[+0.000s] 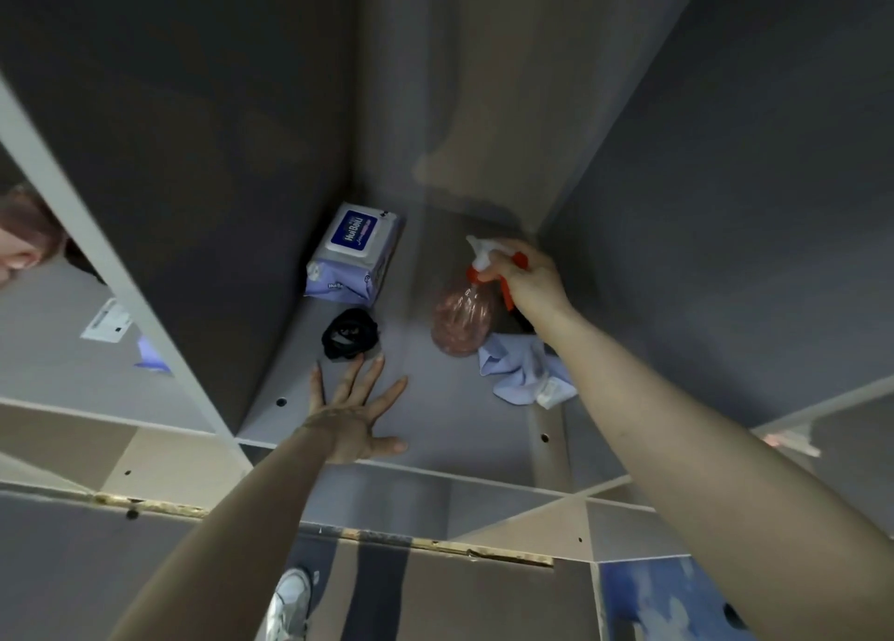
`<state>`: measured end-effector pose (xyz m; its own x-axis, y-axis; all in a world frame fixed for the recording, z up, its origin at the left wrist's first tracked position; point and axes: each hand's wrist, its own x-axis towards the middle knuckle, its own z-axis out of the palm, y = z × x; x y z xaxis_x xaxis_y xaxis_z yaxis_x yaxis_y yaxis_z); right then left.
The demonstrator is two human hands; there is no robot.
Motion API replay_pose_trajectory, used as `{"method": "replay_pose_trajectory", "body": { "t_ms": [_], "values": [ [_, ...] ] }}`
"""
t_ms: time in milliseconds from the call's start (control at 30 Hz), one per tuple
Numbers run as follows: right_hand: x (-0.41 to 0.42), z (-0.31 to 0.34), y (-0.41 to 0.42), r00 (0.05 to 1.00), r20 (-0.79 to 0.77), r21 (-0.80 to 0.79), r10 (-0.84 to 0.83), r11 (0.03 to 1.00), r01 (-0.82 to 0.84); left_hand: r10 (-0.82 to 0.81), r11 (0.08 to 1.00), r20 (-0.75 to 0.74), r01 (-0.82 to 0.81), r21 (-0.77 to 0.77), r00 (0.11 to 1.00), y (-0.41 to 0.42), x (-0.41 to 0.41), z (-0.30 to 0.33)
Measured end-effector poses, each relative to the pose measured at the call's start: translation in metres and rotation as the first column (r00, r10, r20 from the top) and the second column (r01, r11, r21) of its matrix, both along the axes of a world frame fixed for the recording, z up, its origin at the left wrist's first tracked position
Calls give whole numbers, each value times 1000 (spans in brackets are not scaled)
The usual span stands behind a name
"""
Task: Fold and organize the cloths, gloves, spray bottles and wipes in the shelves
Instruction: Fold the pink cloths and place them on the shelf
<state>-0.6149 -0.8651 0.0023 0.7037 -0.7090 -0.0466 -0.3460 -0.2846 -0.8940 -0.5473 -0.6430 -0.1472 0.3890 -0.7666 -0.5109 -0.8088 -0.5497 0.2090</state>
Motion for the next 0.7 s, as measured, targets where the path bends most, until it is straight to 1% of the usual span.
{"method": "replay_pose_trajectory", "body": {
  "t_ms": [100, 233, 300, 400, 500, 600, 700],
  "values": [
    [4, -5, 2, 999, -30, -3, 34, 999, -34, -1, 1000, 0, 1, 3, 1000, 0, 0, 0],
    [6, -7, 8, 999, -29, 110, 23, 994, -20, -3, 1000, 10, 3, 1, 1000, 0, 0, 1],
    [7, -10, 9, 999, -26, 132, 38, 991, -35, -1, 1000, 13, 1, 0, 1000, 0, 0, 1],
    [10, -13, 12, 995, -53, 135, 85, 988, -77, 1, 1000, 4, -1, 5, 1000, 1, 0, 3],
    [10, -17, 9, 994, -99, 75, 51, 996, -44, 3, 1000, 3, -3, 2, 1000, 0, -1, 2],
    [-3, -15, 13, 991, -106, 79, 82, 994, -73, 3, 1000, 8, -3, 9, 1000, -1, 0, 3],
    [-27, -16, 25, 997, -82, 80, -2, 997, 9, 19, 1000, 10, -19, 10, 1000, 0, -1, 4]
  ]
}}
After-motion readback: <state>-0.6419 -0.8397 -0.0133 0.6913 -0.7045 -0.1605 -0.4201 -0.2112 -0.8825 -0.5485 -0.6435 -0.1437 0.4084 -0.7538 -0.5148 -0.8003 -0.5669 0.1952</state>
